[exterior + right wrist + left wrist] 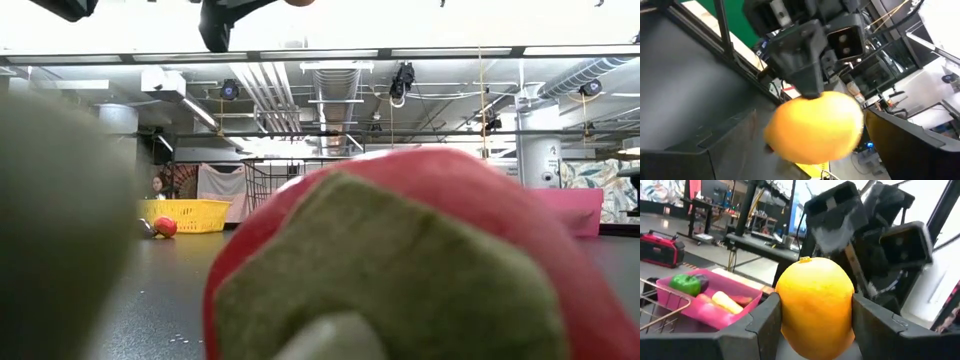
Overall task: Sort produce into baskets
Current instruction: Put the yellow lemon into the gold wire basket
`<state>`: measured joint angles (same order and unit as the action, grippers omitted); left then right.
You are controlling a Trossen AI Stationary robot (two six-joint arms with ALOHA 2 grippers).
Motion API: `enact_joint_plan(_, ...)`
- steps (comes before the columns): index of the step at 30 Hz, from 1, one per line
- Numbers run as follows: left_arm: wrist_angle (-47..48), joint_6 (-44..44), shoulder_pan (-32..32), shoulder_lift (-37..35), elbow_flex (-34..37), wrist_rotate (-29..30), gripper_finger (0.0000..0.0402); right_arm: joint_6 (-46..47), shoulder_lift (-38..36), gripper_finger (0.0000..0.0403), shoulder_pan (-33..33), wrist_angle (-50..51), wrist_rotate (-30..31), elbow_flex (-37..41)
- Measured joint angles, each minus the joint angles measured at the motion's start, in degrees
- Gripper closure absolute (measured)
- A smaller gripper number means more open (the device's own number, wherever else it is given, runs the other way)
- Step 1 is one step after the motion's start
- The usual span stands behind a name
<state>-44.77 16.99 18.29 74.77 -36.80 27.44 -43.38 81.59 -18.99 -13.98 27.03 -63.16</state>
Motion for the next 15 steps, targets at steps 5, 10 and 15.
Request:
enact_joint_plan(5,-3.0,-0.8,0.0,1.7,0.0,-1.2,0.0213,-0.1,1.4,0.0038,1.0,0.5,0.1,-1.4)
enact_joint_plan(10,-4.6,-0.9,-0.1,2.4,0.0,-1.7,0.0213,0.0,2.7,0.0038,2.2,0.6,0.0,-2.1)
enact_joint_plan(15,-4.7,-1.1,-0.1,2.3,0.0,-1.8,0.0213,-0.7,3.3,0.0038,2.4,0.2,0.0,-2.2)
